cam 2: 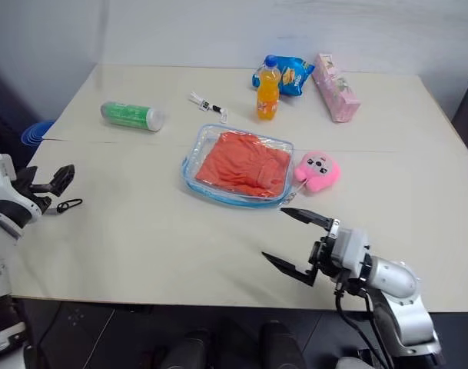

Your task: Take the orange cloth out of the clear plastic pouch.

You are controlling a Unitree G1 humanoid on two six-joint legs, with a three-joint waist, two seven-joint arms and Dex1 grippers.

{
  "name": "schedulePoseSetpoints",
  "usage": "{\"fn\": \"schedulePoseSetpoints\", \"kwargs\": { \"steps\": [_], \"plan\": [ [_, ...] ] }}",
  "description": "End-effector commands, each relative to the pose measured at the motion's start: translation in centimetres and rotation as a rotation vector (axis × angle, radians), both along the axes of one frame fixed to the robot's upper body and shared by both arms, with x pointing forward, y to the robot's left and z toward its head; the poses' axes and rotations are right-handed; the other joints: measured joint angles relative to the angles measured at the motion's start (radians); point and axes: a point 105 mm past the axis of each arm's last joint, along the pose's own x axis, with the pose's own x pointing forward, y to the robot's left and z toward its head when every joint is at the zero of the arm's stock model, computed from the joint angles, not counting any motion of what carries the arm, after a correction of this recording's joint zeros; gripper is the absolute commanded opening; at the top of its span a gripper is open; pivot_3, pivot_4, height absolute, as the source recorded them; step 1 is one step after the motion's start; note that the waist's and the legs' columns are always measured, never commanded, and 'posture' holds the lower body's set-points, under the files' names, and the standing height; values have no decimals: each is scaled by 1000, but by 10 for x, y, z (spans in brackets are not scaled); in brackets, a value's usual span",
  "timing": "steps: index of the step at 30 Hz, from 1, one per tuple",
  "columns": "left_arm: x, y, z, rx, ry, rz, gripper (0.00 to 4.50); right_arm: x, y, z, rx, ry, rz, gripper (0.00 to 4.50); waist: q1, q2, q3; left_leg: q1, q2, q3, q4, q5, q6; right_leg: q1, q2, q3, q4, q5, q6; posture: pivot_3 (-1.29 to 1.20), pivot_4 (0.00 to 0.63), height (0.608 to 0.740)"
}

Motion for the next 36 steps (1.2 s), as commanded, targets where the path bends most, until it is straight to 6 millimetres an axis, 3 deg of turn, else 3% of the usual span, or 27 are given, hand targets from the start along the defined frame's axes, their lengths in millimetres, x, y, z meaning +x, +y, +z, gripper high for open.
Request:
{"fn": "schedulePoseSetpoints", "kwargs": {
  "steps": [1,4,7,11,13,15,18,23,28,30,33,36],
  "plan": [
    [-12,-38,2,211,-44,-335,4157,-12,-13,4,-25,15,-29,4500,3,0,0,0,0,0,0,0,0,0,0,0,0,0,0,0,150,740],
    [-34,-60,-42,435,96,-648,4496,-25,-34,-12,-99,76,-93,4500,5,2,1,1,0,0,-1,0,0,2,-1,0,-3,-1,-1,0,150,740],
    [-54,-55,-78,538,276,-828,4496,-35,-55,-27,-162,110,-169,4500,3,3,1,4,0,0,-2,-1,2,7,-1,0,-6,-1,-2,0,150,740],
    [-48,-50,-72,493,212,-836,4496,-42,-69,-34,-187,105,-241,4500,1,3,2,6,0,1,-6,-5,9,9,-1,-1,-8,-2,-4,0,150,740],
    [-45,-63,-67,557,149,-903,4496,-44,-70,-34,-180,89,-266,4500,2,3,2,7,1,0,-6,-5,9,9,-1,-1,-6,-2,-4,0,150,740],
    [-34,-84,-56,574,84,-953,4496,-42,-69,-28,-142,67,-301,4500,5,4,2,7,0,0,-6,-5,9,9,-2,-1,-6,-2,-4,0,150,740],
    [3,-112,-40,602,-7,-926,4496,-39,-62,-21,-110,40,-312,4500,16,5,2,6,0,0,-2,-5,9,9,-2,-2,-4,-1,-3,0,150,740],
    [68,-147,-42,675,-27,-834,4496,-33,-45,-14,-79,8,-285,4500,19,3,2,5,-1,0,3,-5,10,9,1,-2,-1,0,0,0,150,740],
    [96,-187,-55,704,0,-867,4496,-22,-41,2,5,-60,-341,4500,6,3,2,4,-1,2,3,-4,8,8,2,-1,0,0,0,0,150,740],
    [103,-192,-58,718,2,-849,4496,-20,-41,8,45,-80,-375,4500,5,2,2,3,-1,3,4,-3,7,7,2,0,0,0,1,0,150,740],
    [106,-195,-61,719,20,-855,3959,-22,-46,13,89,-89,-435,4500,7,2,2,3,-1,3,4,-3,5,5,2,0,1,0,1,0,150,740],
    [110,-197,-53,680,0,-845,3058,-26,-49,10,82,-81,-468,4500,9,2,2,3,-1,3,3,-2,4,5,2,0,1,0,1,0,150,740]
  ]
}}
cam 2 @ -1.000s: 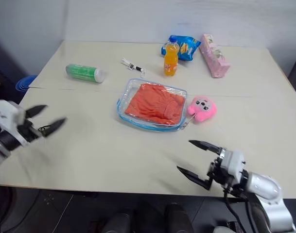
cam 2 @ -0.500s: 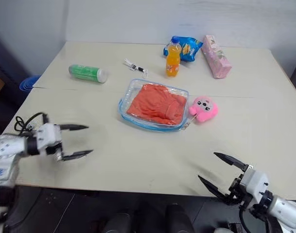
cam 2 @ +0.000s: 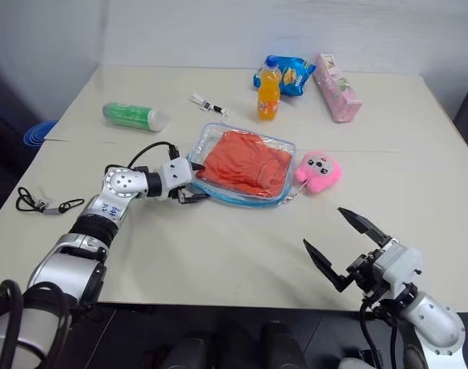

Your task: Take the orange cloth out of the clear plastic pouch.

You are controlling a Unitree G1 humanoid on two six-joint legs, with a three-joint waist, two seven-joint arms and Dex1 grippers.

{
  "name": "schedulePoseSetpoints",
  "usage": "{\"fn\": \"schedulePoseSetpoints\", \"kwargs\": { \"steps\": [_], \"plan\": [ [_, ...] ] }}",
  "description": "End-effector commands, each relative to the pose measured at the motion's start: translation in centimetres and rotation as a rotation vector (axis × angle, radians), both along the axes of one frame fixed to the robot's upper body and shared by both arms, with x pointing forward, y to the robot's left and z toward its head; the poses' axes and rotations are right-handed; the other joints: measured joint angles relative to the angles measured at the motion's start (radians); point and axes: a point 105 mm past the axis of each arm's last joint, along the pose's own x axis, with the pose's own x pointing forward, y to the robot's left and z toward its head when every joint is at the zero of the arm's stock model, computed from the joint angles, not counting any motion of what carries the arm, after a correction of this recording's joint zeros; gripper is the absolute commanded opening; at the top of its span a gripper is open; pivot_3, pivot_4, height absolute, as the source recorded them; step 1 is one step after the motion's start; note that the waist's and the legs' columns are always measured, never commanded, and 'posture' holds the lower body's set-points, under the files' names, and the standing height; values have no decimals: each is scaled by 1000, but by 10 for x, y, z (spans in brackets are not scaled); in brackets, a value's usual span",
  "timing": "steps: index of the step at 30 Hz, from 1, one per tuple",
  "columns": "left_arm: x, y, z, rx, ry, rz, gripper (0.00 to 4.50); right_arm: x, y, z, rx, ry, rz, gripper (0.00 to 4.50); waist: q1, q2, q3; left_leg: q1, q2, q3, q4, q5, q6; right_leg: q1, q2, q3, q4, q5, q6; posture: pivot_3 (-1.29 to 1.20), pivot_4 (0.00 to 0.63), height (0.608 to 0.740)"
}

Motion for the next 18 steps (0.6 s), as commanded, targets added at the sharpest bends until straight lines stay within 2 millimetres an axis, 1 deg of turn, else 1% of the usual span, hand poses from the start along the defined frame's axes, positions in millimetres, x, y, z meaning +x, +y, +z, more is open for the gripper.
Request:
{"fn": "schedulePoseSetpoints", "kwargs": {
  "steps": [1,5,6,7,10,11,13,16,18],
  "plan": [
    [4,-1,12,-43,-23,6,2759,-6,-3,10,2,-41,-36,4500,1,0,0,0,0,0,0,0,0,0,0,0,0,0,0,0,150,740],
    [-3,2,10,-35,15,-46,1550,-12,-4,5,-10,-26,-36,4500,-1,0,0,0,0,0,0,0,0,0,0,0,0,0,0,0,150,740],
    [-7,3,9,-29,32,-67,1298,-13,-4,4,-12,-23,-34,4500,-1,0,0,0,0,0,0,0,0,0,0,0,0,0,0,0,150,740],
    [-10,4,7,-29,42,-81,904,-14,-4,3,-15,-19,-29,4500,-3,0,0,0,0,0,0,0,0,0,0,0,0,0,0,0,150,740],
    [-23,2,2,-43,79,-124,104,-16,-4,1,-30,-6,-13,4500,-6,0,0,0,0,0,0,0,0,0,0,1,1,0,0,0,150,740],
    [-32,-1,-2,-41,93,-154,16,-16,-5,-1,-37,0,-9,4500,-6,1,0,0,0,0,0,0,0,0,0,1,1,0,0,0,150,740],
    [-51,-8,-7,-47,114,-198,16,-18,-6,-2,-49,10,-2,4500,-6,1,-1,0,1,0,0,0,0,0,0,1,1,0,0,0,150,740],
    [-84,-21,-18,-103,174,-177,16,-23,-13,-7,-69,37,-19,4500,-3,2,-1,0,1,-1,-1,0,0,0,-1,2,1,0,0,0,150,740],
    [-102,-26,-24,-116,199,-154,16,-29,-18,-15,-89,74,-17,4500,0,2,-1,0,1,-1,-1,0,0,1,-2,2,0,0,0,0,150,740]
  ]
}}
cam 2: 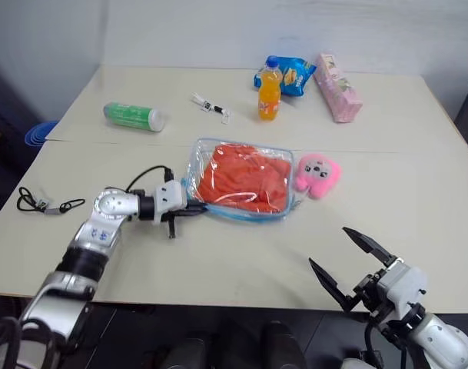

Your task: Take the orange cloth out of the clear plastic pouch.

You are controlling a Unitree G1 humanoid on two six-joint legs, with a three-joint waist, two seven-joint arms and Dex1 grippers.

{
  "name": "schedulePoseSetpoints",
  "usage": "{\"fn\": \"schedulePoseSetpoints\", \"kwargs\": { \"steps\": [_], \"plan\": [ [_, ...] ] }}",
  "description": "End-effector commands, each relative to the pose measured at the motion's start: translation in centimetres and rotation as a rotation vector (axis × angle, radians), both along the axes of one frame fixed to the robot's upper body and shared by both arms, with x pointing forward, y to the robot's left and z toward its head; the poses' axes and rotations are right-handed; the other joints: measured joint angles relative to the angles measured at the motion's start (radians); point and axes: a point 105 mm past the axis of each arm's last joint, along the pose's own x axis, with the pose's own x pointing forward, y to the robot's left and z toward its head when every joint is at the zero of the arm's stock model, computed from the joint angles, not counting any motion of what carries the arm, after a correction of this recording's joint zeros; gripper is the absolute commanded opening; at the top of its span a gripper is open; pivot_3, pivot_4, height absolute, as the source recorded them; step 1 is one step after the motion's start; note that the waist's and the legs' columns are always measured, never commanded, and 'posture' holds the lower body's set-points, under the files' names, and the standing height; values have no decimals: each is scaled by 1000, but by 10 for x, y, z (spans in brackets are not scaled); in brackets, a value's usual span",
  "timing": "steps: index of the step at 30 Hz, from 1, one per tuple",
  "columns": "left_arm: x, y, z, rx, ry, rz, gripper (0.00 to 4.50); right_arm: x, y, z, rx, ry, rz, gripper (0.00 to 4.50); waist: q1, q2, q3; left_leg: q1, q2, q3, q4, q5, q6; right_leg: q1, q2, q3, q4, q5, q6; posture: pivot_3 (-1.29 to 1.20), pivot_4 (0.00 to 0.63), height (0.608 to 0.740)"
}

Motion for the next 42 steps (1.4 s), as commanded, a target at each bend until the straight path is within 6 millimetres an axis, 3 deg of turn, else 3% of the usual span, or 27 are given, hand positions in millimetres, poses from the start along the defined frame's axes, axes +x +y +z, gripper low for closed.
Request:
{"fn": "schedulePoseSetpoints", "kwargs": {
  "steps": [1,6,12,13,17,21,25,29,33,38,42],
  "plan": [
    [-27,-15,0,-30,44,27,16,-12,-8,-4,-46,22,12,4500,5,0,0,0,0,0,0,0,0,1,0,0,-1,0,0,0,150,740],
    [-41,-29,-2,-70,77,107,16,-19,-14,-13,-55,65,14,4500,6,1,0,4,0,-1,1,-3,6,6,0,0,-2,0,0,0,150,740],
    [-41,-32,0,-81,96,104,16,-16,-19,-16,-39,96,24,4500,1,1,0,5,0,-1,0,-3,6,7,0,-1,-2,0,-1,0,150,740],
    [-40,-31,2,-82,104,105,485,-15,-20,-16,-34,101,26,4500,1,1,0,5,0,-1,0,-3,6,7,0,0,-2,0,-1,0,150,740],
    [-40,-31,6,-83,116,71,1555,-10,-23,-16,-25,142,47,4500,1,1,0,5,0,-1,0,-3,5,7,0,-1,-2,0,-1,0,150,740],
    [-41,-31,15,-99,105,27,2767,24,-37,-4,11,148,-30,4500,-4,1,0,5,0,-1,1,-3,5,7,0,-1,-2,0,-1,0,150,740],
    [-48,-27,28,-167,133,-66,3990,71,-45,11,68,243,-45,4500,-5,3,0,5,0,-1,1,-2,4,6,0,0,-1,0,-1,0,150,740],
    [-53,-18,43,-268,169,-160,3990,128,-51,19,138,365,-150,4500,-8,3,0,2,0,-1,2,2,-2,3,1,-1,0,-1,-2,0,150,740],
    [-64,-11,53,-323,173,-275,4462,179,-50,22,184,477,-254,4500,-8,3,0,1,0,-1,1,3,-3,1,1,-2,0,-1,-2,0,150,740],
    [-72,-11,62,-381,167,-356,4462,197,-44,15,139,571,-209,4500,2,3,0,-12,-1,-1,4,3,-1,-12,0,-3,1,0,-1,0,150,740],
    [-75,-7,61,-421,178,-363,4500,196,-42,20,164,579,-124,3593,-4,3,0,-20,0,-1,13,0,3,-15,0,-3,3,1,1,0,150,740]
  ]
}}
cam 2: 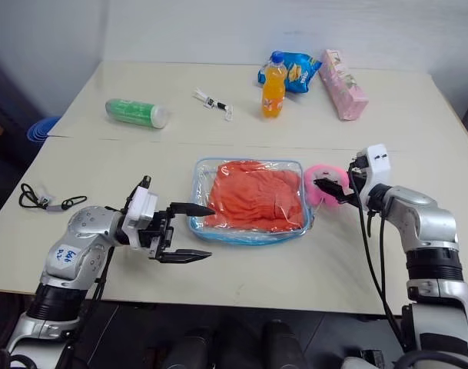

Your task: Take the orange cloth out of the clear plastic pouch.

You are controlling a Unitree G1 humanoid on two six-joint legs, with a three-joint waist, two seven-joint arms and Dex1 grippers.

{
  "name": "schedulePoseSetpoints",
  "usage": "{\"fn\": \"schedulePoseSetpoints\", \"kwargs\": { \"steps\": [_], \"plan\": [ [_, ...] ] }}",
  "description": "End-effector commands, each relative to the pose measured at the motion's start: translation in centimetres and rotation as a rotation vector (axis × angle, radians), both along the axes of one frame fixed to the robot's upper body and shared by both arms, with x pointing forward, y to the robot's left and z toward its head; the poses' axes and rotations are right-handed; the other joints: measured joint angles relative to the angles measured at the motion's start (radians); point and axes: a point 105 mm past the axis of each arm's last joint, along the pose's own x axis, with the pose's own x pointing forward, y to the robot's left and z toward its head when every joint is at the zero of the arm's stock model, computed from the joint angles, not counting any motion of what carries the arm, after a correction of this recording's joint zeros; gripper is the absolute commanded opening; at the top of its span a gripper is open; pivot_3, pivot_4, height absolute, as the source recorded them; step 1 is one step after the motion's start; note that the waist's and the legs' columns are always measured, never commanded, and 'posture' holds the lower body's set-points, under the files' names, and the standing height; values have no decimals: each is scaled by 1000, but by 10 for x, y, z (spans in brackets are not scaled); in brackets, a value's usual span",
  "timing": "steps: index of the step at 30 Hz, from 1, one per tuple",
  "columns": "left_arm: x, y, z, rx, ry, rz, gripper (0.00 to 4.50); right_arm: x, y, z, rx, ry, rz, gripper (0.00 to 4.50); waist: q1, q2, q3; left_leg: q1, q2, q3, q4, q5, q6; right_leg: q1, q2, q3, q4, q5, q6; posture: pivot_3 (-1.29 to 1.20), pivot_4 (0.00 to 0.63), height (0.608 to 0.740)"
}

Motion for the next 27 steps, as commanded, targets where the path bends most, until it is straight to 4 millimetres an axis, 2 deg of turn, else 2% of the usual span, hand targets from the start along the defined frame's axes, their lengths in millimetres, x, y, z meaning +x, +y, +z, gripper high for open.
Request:
{"fn": "schedulePoseSetpoints", "kwargs": {
  "steps": [1,5,10,14,19,22,25,27],
  "plan": [
    [-5,4,5,-36,-13,-12,4500,-4,-3,11,31,-25,46,3234,-1,0,0,0,0,0,1,0,1,1,0,0,-1,1,1,0,150,740],
    [-3,5,2,-36,-7,13,4500,-17,-4,25,41,-108,97,1843,2,0,0,0,0,0,3,-1,2,1,0,0,-2,1,1,0,150,740],
    [5,7,1,-77,21,100,4500,-58,-3,60,-2,-422,192,369,4,0,0,0,0,0,3,-2,2,1,0,1,-2,1,1,0,150,740],
    [3,9,-4,-70,48,111,4500,-85,3,65,-204,-643,229,369,0,0,0,1,0,0,3,-2,2,2,0,1,-2,1,2,0,150,740],
    [-1,10,-5,-75,80,91,4500,-114,29,40,-370,-732,422,369,0,0,0,4,0,1,3,-2,1,4,1,2,-1,1,2,0,150,740],
    [0,11,-6,-57,94,86,4500,-133,53,20,-486,-760,634,369,-1,0,0,5,0,1,3,-2,1,4,1,2,-1,1,2,0,150,740],
    [1,11,-8,-43,92,81,4500,-142,73,7,-502,-776,757,369,-1,0,0,6,0,1,3,-2,1,5,1,2,-1,1,2,0,150,740],
    [3,10,-8,-39,91,78,4500,-137,83,2,-533,-803,766,369,0,0,0,6,0,1,3,-2,1,5,1,2,-1,1,2,0,150,740]
  ]
}}
